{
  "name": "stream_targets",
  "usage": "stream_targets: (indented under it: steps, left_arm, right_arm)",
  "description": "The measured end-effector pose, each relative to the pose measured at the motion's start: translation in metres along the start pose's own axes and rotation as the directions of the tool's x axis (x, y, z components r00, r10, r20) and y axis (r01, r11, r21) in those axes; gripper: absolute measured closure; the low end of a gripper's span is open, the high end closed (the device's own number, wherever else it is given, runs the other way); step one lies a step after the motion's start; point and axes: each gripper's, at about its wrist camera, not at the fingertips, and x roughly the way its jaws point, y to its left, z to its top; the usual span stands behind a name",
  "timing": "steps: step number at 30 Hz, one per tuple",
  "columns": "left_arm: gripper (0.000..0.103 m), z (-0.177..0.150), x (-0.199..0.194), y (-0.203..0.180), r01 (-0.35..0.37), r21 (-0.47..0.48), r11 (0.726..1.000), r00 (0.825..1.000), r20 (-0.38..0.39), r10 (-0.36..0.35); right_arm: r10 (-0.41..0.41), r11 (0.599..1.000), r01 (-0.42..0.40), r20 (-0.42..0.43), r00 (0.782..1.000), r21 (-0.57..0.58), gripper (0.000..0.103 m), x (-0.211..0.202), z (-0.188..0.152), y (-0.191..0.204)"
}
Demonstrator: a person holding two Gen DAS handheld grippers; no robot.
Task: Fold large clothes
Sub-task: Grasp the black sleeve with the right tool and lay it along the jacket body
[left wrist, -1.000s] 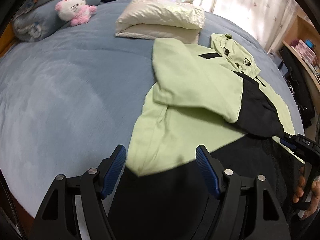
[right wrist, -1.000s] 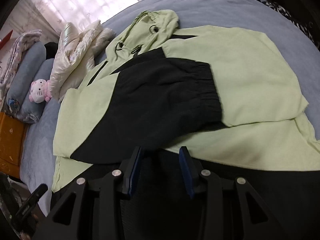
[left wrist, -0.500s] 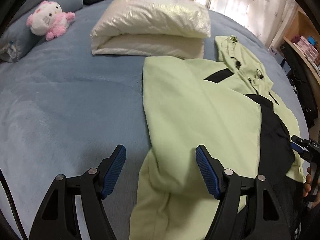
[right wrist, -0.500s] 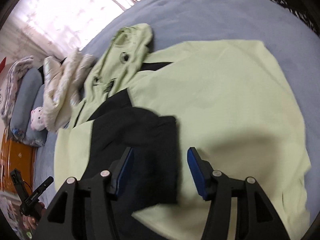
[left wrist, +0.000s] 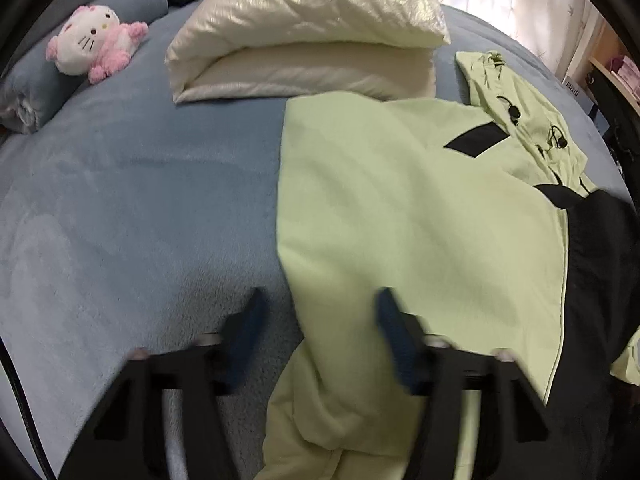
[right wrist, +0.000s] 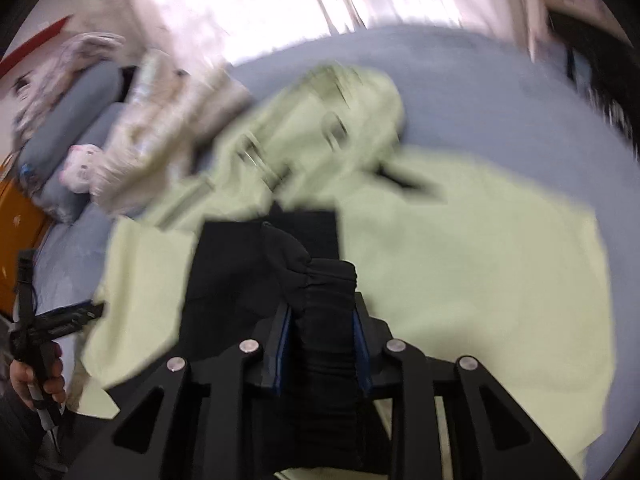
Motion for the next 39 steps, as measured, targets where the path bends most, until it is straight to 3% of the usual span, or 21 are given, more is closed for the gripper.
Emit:
stream_targets:
  steps: [2, 4, 6, 9, 13, 19, 25, 29, 34, 37, 39]
  left_arm:
    - [0.080, 0.001, -0.002, -0.002, -0.015, -0.012, 1.000, 1.000, 0.025, 0.015]
    - [0.085, 0.003, -0.003, -0.003, -0.047, -0.020, 0.999, 0.998, 0.051, 0.048]
    - [0.087, 0.003, 0.000, -0.004, -0.072, -0.027, 0.997, 0.994, 0.075, 0.074]
    - [0.089, 0.002, 0.005, -0.007, -0.115, -0.017, 0.993, 0.988, 0.102, 0.116]
    - [0.090, 0.004, 0.009, -0.001, -0.163, -0.031, 0.986, 0.978, 0.127, 0.165]
    - [0.087, 0.009, -0.005, 0.011, -0.104, -0.045, 0.994, 0.987, 0.121, 0.109]
    - [0.086, -0.001, -0.048, -0.013, -0.039, 0.107, 0.993, 0.980, 0.200, 0.017]
    - [0.086, -0.005, -0.062, -0.036, 0.095, 0.094, 0.991, 0.989, 0.103, -0.105]
    - [0.086, -0.023, -0.058, -0.077, 0.098, 0.144, 0.985, 0.987, 0.114, -0.115]
    - [0.086, -0.037, -0.039, -0.097, 0.116, 0.149, 0.982, 0.990, 0.063, -0.126]
    - [0.086, -0.043, -0.022, -0.100, 0.071, 0.151, 0.986, 0.997, 0.030, -0.076]
  right_arm:
    - [-0.023, 1.000, 0.025, 0.097, 0.995, -0.019, 0.077, -0.017, 0.015, 0.006]
    - [-0.078, 0.997, 0.081, 0.161, 0.984, -0.009, 0.077, -0.023, 0.028, 0.001]
    - [-0.124, 0.992, 0.121, 0.150, 0.981, 0.029, 0.077, -0.014, 0.035, -0.011]
    - [-0.197, 0.977, 0.196, -0.004, 0.980, 0.086, 0.076, 0.028, 0.032, -0.035]
    - [-0.237, 0.961, 0.261, -0.218, 0.947, 0.092, 0.067, 0.080, 0.009, -0.054]
    - [-0.109, 0.954, 0.145, -0.148, 0.983, 0.263, 0.060, 0.045, 0.003, -0.073]
    - [-0.065, 0.970, 0.085, -0.095, 0.993, 0.230, 0.059, 0.007, -0.006, -0.052]
    - [-0.011, 0.988, 0.028, -0.113, 0.994, 0.152, 0.059, 0.000, -0.020, -0.012]
    - [0.079, 0.995, -0.071, -0.134, 0.988, 0.065, 0.059, 0.010, -0.035, 0.046]
    - [0.100, 0.994, -0.093, -0.172, 0.980, 0.049, 0.059, 0.026, -0.045, 0.063]
    - [0.087, 0.996, -0.081, -0.204, 0.975, 0.039, 0.059, 0.039, -0.053, 0.066]
